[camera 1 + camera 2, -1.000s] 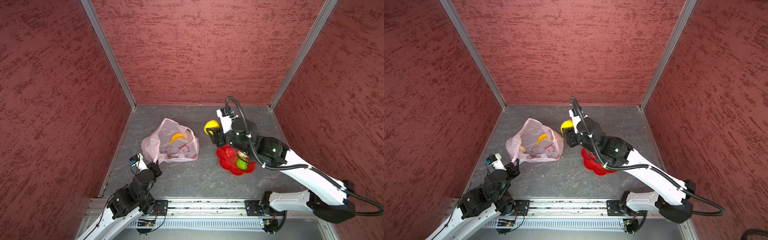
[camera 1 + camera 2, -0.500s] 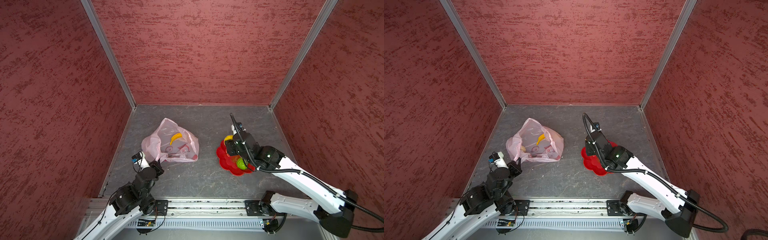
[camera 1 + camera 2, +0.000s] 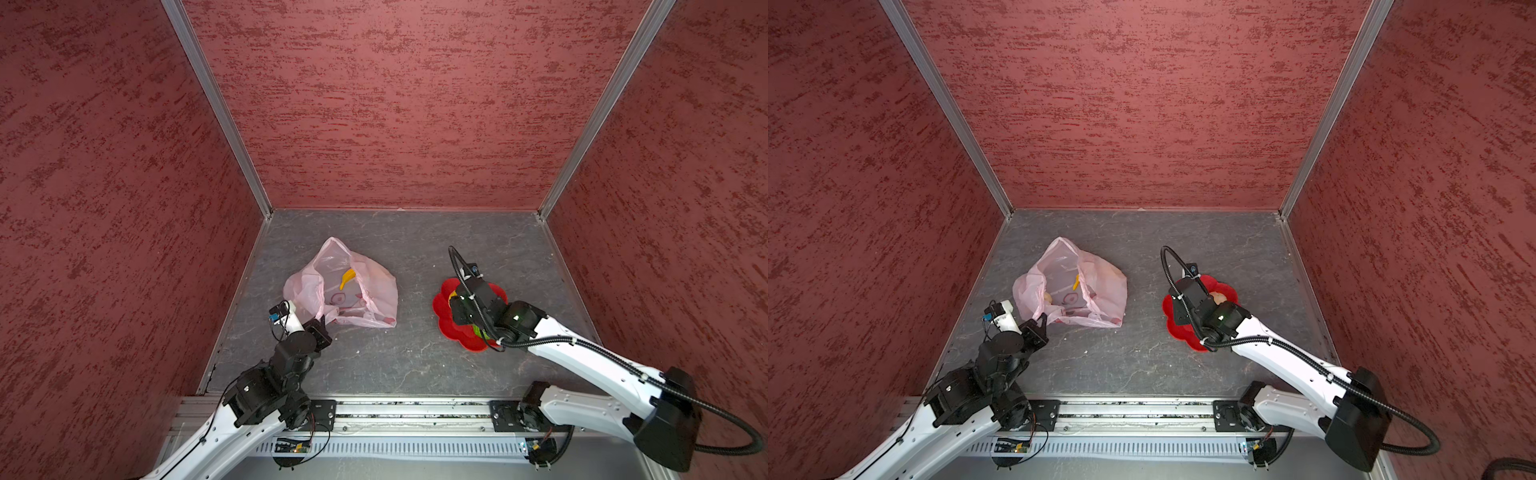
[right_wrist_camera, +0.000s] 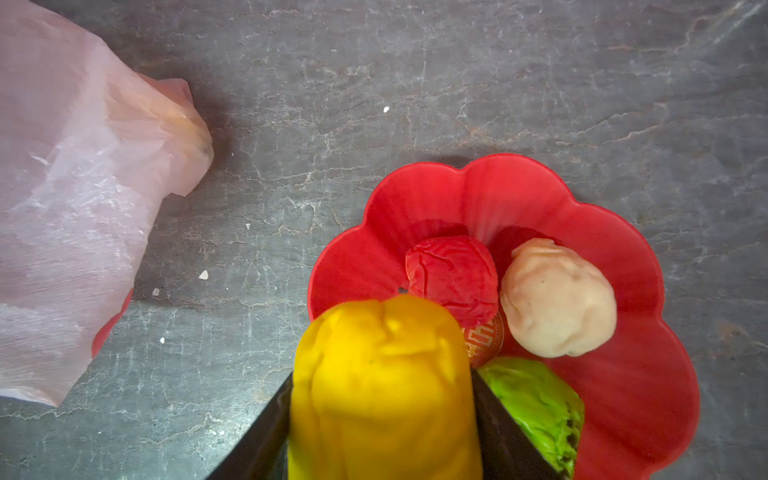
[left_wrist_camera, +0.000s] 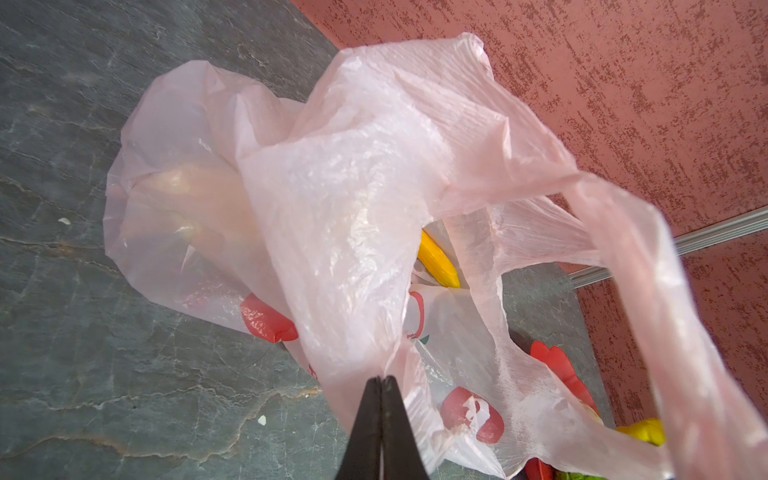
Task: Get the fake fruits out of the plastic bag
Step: 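Carry the yellow fruit over the red plate and lower it with the right gripper, then open the right gripper to release the yellow fruit onto the plate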
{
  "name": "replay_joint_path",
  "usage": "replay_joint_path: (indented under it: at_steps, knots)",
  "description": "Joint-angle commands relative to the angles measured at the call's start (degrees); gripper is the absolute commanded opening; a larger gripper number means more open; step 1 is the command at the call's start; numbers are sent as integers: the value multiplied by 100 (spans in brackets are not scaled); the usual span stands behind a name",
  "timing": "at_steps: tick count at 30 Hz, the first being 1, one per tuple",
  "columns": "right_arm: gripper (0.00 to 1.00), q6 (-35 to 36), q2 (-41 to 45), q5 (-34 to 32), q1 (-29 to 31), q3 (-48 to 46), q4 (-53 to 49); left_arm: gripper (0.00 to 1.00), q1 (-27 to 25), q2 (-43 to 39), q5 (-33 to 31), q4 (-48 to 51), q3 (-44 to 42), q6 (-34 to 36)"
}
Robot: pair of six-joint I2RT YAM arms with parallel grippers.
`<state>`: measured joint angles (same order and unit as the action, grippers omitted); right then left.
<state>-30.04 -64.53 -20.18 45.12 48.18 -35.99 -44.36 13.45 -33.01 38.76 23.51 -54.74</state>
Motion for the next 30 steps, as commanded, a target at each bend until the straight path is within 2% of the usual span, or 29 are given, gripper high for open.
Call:
replay_joint_path:
  at_steps: [1,15,30]
  knots:
    - [39,-185,-63,82,-81,-160,300,0,15,34,72,-141,-39,31]
    - [42,-353,-288,308,-280,-822,585,0,16,105,132,-207,-84,20]
    - [53,-452,-426,435,-286,-1113,795,0,18,55,142,-178,-93,7]
